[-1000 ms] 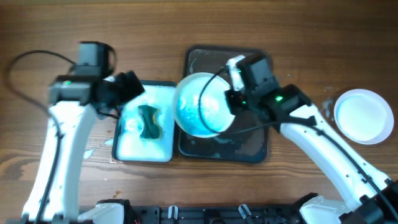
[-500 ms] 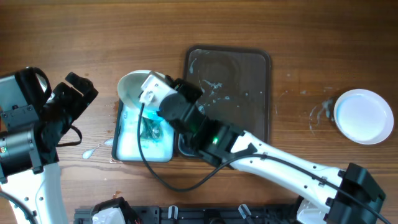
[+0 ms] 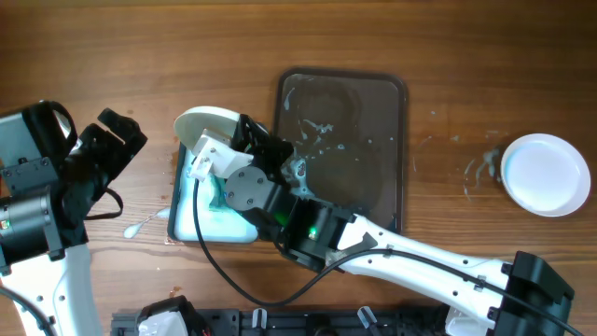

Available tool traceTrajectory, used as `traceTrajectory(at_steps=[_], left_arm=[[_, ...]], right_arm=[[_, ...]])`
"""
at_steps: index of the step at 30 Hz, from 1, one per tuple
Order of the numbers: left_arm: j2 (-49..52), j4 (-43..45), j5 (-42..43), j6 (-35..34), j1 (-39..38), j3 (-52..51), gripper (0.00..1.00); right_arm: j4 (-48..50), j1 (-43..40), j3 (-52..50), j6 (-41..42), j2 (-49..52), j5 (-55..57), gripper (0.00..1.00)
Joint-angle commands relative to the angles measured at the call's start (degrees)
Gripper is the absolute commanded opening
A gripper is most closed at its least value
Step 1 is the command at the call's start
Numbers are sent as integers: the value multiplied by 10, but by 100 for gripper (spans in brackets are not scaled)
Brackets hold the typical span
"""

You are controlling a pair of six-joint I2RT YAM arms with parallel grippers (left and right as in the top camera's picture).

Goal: Clean dirty plates on tray and stack at the side
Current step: 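Lift the plate with the right gripper and tilt it over the basin, then carry the plate right and stack it on the clean plates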

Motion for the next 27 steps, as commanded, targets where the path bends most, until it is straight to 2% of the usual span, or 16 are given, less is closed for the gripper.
traceTrajectory(at_steps=[1, 27], left_arm=[[-3, 0, 7, -6, 5, 7, 100], [-3, 0, 7, -6, 5, 7, 100]], right_arm=[[5, 2, 7, -8, -1, 19, 4], [-5, 2, 7, -7, -1, 19, 4]])
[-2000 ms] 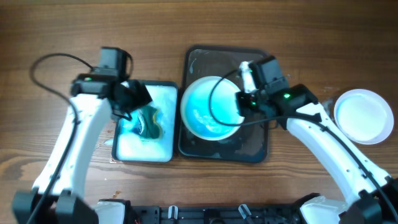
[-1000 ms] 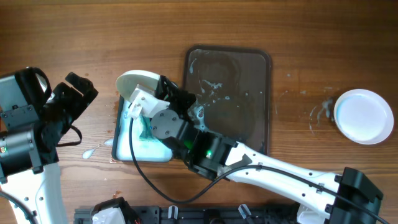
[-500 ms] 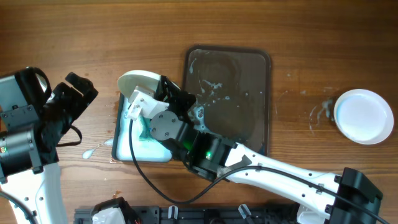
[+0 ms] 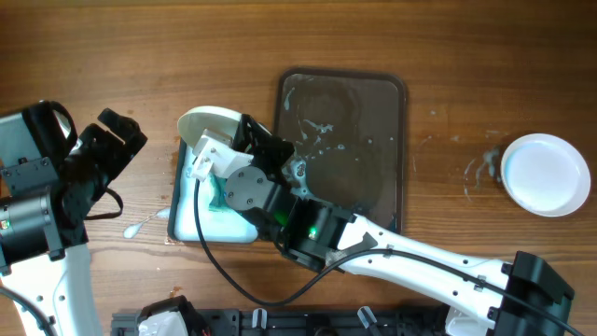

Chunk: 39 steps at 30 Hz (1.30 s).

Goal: Clean dirty plates on tray and stack at the side
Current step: 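Carry the plate right and stack it on the clean plates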

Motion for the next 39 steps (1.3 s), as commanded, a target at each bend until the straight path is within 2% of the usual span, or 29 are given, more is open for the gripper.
traceTrajectory(at_steps=[1, 8, 11, 13, 14, 17, 19, 20, 22, 25, 28, 30, 33, 34, 35, 36, 37, 39], left_arm=[[-3, 0, 7, -6, 5, 7, 100], [-3, 0, 7, -6, 5, 7, 100], [-3, 0, 7, -6, 5, 7, 100], [-3, 0, 7, -6, 5, 7, 100], [-3, 0, 7, -6, 5, 7, 100], [-3, 0, 7, -6, 5, 7, 100], [-3, 0, 7, -6, 5, 7, 100], [-3, 0, 7, -6, 5, 7, 100], [-3, 0, 7, -6, 5, 7, 100], [-3, 0, 7, -6, 5, 7, 100], [-3, 0, 7, -6, 5, 7, 100], [-3, 0, 7, -6, 5, 7, 100], [-3, 0, 7, -6, 5, 7, 100], [-3, 0, 7, -6, 5, 7, 100], [-3, 0, 7, -6, 5, 7, 100], [-3, 0, 7, -6, 5, 7, 100], [-3, 0, 7, -6, 5, 7, 100], [-3, 0, 7, -6, 5, 7, 100]], right_arm=[[0, 2, 7, -1, -1, 15, 4], [0, 2, 7, 14, -1, 15, 5], [-31, -32, 7, 183, -1, -2, 4], [-155, -120, 7, 409, 0, -177, 4], [-193, -166, 7, 478, 0, -289, 4], [-227, -351, 7, 616, -18, -692, 4], [-238, -494, 7, 676, -41, -835, 5], [-269, -589, 7, 710, -55, -851, 4], [-344, -724, 7, 712, -65, -816, 4], [-480, -902, 5, 699, -60, -637, 4], [-548, -1012, -18, 650, -53, -545, 4], [-542, -1075, -35, 642, -44, -493, 4], [-515, -1147, -53, 637, 3, -501, 5], [-514, -1147, -53, 619, 14, -501, 27], [-511, -1145, -53, 602, 25, -511, 56], [-513, -1145, -52, 595, 23, -554, 65], [-509, -1143, -51, 582, 8, -638, 70], [-498, -1122, -49, 544, -40, -784, 71]])
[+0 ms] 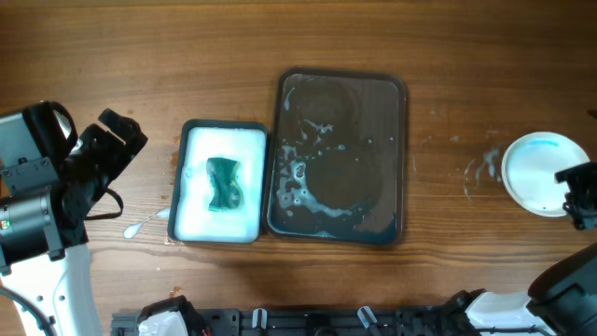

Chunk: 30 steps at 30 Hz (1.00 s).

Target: Clean dirty plates on tray and stack at the side

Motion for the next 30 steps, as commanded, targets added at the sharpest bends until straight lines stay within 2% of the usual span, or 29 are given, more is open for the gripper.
traceTrajectory(at_steps=[1, 3, 7, 8, 10, 13, 15, 19, 22, 25, 30], left_arm=[[-3, 2, 5, -6, 5, 7, 100], [-3, 2, 5, -6, 5, 7, 100], [-3, 2, 5, -6, 5, 7, 100], [-3, 2, 5, -6, 5, 7, 100], [-3, 2, 5, -6, 5, 7, 100], [-3, 2, 5, -6, 5, 7, 100], [-3, 2, 5, -6, 5, 7, 100], [-3, 2, 5, -6, 5, 7, 100], [-3, 2, 5, -6, 5, 7, 100], [-3, 2, 5, -6, 5, 7, 100], [-3, 2, 5, -6, 5, 7, 100]], right_arm=[[15, 52, 2, -81, -97, -289, 71], [14, 125, 2, -122, -171, -400, 71], [4, 358, 2, -155, -306, -392, 74], [4, 417, 2, -148, -327, -357, 100], [4, 523, 2, -143, -349, -289, 100], [3, 611, 2, -82, -349, -289, 100], [3, 619, 2, -63, -345, -283, 100], [43, 617, 2, -185, -371, -265, 100], [43, 617, -19, -188, -435, -134, 100], [101, 617, -135, -199, -577, 22, 100], [261, 616, -393, -215, -823, 36, 100]])
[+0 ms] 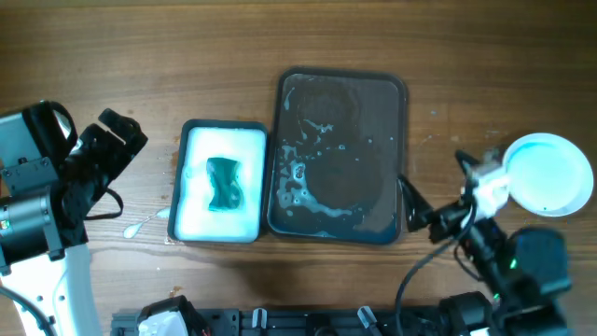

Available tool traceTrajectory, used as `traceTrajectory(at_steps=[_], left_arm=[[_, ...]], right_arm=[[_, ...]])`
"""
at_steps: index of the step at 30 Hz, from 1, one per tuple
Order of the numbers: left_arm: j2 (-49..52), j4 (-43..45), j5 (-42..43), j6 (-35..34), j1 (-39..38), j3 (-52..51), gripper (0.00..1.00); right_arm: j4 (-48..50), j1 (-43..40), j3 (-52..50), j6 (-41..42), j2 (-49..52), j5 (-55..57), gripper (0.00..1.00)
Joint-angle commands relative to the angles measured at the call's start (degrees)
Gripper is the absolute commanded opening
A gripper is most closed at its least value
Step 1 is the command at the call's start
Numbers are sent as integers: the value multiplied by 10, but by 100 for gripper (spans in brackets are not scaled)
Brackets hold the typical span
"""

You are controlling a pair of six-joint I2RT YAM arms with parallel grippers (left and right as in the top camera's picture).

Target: Clean dirty plates on tray and stack at the side

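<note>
The dark tray (342,159) lies mid-table, wet with soapy streaks and bare of plates. White plates (548,175) sit stacked at the right, the top one with a bluish wet sheen. My right gripper (434,187) hovers between the tray's right edge and the plates, fingers spread and empty. My left gripper (117,145) rests at the far left, away from everything, with nothing in it.
A tub of soapy water (190,224) with a green sponge (224,182) stands just left of the tray. Small soap splashes mark the wood near the plates (480,168) and beside the tub (140,227). A black rack runs along the front edge (280,322).
My right gripper was at the far right edge beside the plates; now it is left of them, near the tray's right edge. The plates, tray and tub have not moved.
My right gripper first held a white plate tilted over the soapy tub, and still did a moment later. Then that plate lay on the one at the right with the gripper beside it. Now the gripper is empty between tray and plates.
</note>
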Motion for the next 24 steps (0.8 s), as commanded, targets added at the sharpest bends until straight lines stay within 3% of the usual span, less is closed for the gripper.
traceTrajectory(at_steps=[1, 4, 8, 14, 24], left_arm=[[-3, 2, 3, -6, 5, 7, 100], [-3, 2, 3, -6, 5, 7, 100], [-3, 1, 3, -6, 5, 7, 100], [-3, 2, 3, -6, 5, 7, 100], [-3, 2, 3, -6, 1, 7, 100]], right_arm=[[58, 0, -128, -10, -117, 30, 100], [130, 0, -218, 7, -183, 28, 99], [291, 0, -330, 5, -190, 31, 100], [232, 0, -327, 6, -187, 54, 100], [232, 0, -327, 6, -178, 54, 100]])
